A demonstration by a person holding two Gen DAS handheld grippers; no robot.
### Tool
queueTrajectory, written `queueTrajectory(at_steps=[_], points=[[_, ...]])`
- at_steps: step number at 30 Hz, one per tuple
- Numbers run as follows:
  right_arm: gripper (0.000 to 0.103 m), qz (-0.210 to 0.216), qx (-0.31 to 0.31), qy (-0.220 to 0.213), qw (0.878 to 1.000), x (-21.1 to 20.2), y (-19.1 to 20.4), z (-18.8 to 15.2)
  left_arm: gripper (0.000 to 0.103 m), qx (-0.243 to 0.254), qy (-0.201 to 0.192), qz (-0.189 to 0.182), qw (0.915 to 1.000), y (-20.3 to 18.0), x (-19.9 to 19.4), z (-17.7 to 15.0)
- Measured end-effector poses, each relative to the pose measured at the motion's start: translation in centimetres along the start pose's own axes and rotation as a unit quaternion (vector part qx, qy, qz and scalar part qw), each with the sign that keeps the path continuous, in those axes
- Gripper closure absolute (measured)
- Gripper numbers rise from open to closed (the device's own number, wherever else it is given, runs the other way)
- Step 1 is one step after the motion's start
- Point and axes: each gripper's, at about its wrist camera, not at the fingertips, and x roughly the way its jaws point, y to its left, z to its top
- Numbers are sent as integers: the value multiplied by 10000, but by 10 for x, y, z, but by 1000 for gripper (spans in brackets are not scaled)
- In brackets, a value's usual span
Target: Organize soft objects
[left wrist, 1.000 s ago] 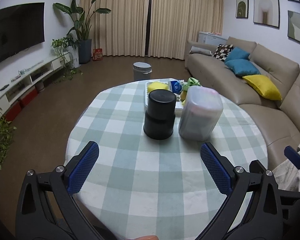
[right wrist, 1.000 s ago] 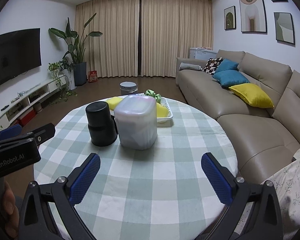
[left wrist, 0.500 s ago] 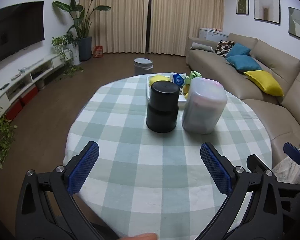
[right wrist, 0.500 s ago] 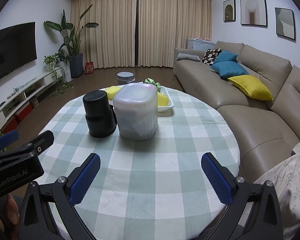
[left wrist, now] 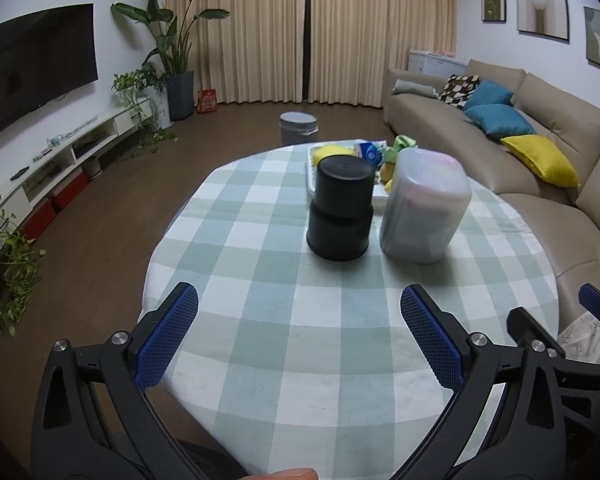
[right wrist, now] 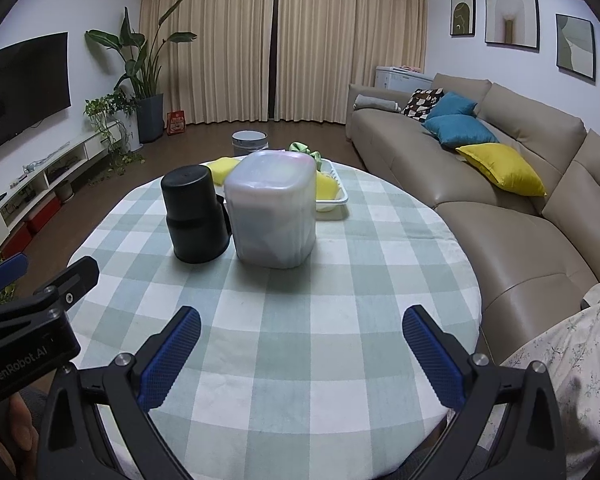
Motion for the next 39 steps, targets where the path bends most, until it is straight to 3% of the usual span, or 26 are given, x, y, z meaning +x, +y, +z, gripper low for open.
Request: queueTrajectory(at_steps=[39], points=[[0,5,17,24,10000,0,-2,1,0,57,18,-70,10000,-1,8,-1]])
